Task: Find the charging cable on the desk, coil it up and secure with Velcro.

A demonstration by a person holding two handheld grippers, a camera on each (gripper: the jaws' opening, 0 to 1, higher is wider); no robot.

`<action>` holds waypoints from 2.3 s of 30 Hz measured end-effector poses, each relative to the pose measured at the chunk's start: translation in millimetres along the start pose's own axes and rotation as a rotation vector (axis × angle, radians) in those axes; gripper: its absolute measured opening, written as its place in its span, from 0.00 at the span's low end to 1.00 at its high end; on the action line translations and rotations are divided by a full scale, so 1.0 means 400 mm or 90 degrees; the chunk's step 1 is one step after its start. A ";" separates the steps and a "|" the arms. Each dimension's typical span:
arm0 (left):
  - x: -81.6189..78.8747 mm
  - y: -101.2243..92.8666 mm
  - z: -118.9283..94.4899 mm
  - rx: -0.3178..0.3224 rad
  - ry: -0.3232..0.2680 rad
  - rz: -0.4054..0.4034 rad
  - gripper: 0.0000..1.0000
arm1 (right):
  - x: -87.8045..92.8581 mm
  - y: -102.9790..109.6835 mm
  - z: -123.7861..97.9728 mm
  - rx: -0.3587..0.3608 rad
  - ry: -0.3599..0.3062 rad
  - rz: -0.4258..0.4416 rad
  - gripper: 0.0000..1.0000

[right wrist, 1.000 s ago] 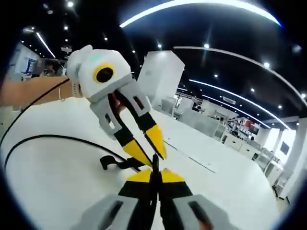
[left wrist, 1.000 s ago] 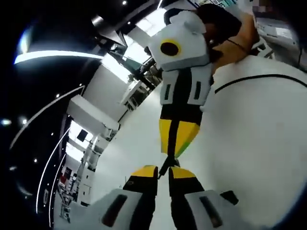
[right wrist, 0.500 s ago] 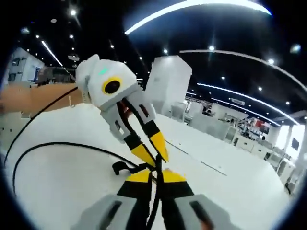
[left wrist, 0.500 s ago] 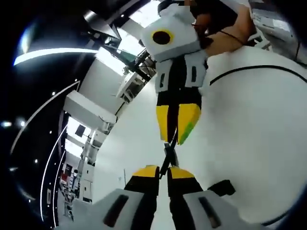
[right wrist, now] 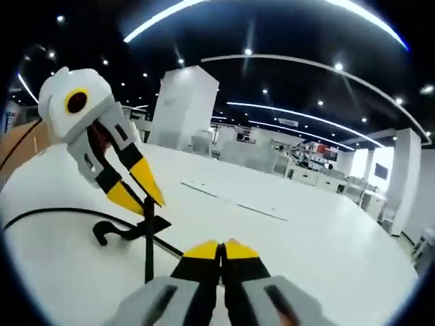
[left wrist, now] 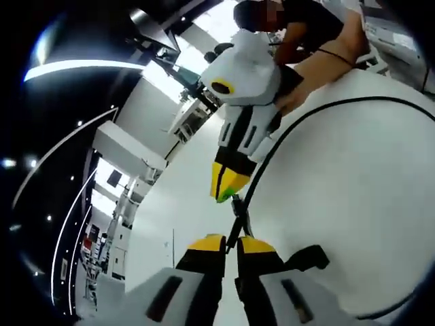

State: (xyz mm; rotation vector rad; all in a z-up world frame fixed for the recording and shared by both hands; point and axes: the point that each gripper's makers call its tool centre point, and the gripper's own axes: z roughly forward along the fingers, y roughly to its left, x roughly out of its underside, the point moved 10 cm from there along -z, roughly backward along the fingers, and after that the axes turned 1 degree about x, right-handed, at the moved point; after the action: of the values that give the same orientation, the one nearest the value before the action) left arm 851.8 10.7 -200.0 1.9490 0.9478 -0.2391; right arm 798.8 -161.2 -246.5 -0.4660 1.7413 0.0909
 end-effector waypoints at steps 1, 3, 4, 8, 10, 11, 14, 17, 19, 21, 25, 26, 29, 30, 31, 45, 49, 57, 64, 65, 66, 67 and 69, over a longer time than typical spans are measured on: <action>0.002 -0.001 0.001 0.001 0.006 0.003 0.08 | 0.004 0.008 0.008 -0.010 0.008 -0.004 0.03; 0.009 -0.005 0.002 0.002 0.025 0.004 0.08 | 0.018 0.011 0.012 0.007 0.046 -0.054 0.03; 0.012 -0.008 0.002 0.002 0.024 0.000 0.08 | 0.025 0.012 0.015 0.007 0.056 -0.067 0.03; 0.029 -0.010 -0.001 -0.007 0.027 -0.012 0.08 | 0.019 0.007 0.014 0.002 0.043 -0.024 0.03; 0.041 -0.008 -0.009 -0.023 0.029 -0.022 0.08 | 0.021 0.008 0.011 0.001 0.041 -0.022 0.03; 0.053 -0.005 -0.017 -0.037 0.036 -0.034 0.08 | 0.019 0.009 0.009 0.000 0.041 -0.017 0.03; 0.082 -0.008 -0.041 -0.068 0.043 -0.062 0.08 | 0.019 0.011 0.006 -0.002 0.042 -0.020 0.03; 0.120 -0.021 -0.078 -0.113 0.045 -0.105 0.08 | 0.019 0.013 0.003 -0.004 0.042 -0.015 0.03; 0.149 -0.036 -0.107 -0.129 0.047 -0.127 0.08 | 0.019 0.016 0.003 -0.004 0.042 -0.014 0.03; 0.181 -0.051 -0.136 -0.151 0.071 -0.153 0.08 | 0.019 0.017 0.003 -0.002 0.043 -0.011 0.03; 0.219 -0.081 -0.175 -0.158 0.094 -0.210 0.08 | 0.021 0.018 0.002 -0.004 0.043 -0.006 0.03; 0.225 -0.088 -0.186 -0.171 0.092 -0.237 0.08 | 0.022 0.017 0.003 -0.004 0.043 -0.005 0.03; 0.230 -0.103 -0.208 -0.171 0.109 -0.281 0.08 | 0.025 0.022 -0.001 -0.006 0.039 -0.015 0.03; 0.237 -0.107 -0.216 -0.173 0.137 -0.289 0.08 | 0.026 0.020 0.000 -0.005 0.038 -0.016 0.03; 0.243 -0.112 -0.224 -0.169 0.168 -0.293 0.08 | 0.026 0.020 0.000 -0.004 0.037 -0.013 0.03; 0.275 -0.147 -0.261 -0.116 0.209 -0.339 0.08 | 0.032 0.016 -0.002 -0.003 0.032 0.005 0.03; 0.276 -0.151 -0.270 -0.111 0.215 -0.343 0.08 | 0.031 0.020 -0.003 0.000 0.033 -0.007 0.03; 0.274 -0.151 -0.270 -0.110 0.211 -0.341 0.08 | 0.033 0.015 -0.001 0.001 0.032 -0.013 0.03; 0.298 -0.137 -0.300 -0.175 0.186 -0.373 0.09 | 0.033 0.016 -0.002 0.004 0.035 -0.027 0.03; 0.304 -0.136 -0.306 -0.183 0.206 -0.369 0.09 | 0.033 0.016 -0.002 0.004 0.035 -0.027 0.03; 0.310 -0.138 -0.307 -0.189 0.216 -0.379 0.09 | 0.033 0.015 -0.001 0.004 0.035 -0.025 0.03; 0.315 -0.138 -0.305 -0.187 0.213 -0.383 0.09 | 0.033 0.015 -0.002 0.005 0.035 -0.024 0.03; 0.318 -0.148 -0.296 -0.170 0.224 -0.389 0.08 | 0.033 0.014 -0.002 0.004 0.035 -0.021 0.03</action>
State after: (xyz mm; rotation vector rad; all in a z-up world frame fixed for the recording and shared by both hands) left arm 873.5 188.9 -238.1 1.4375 1.7079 -0.1042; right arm 794.1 -159.6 -260.1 -0.4961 1.7861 0.0488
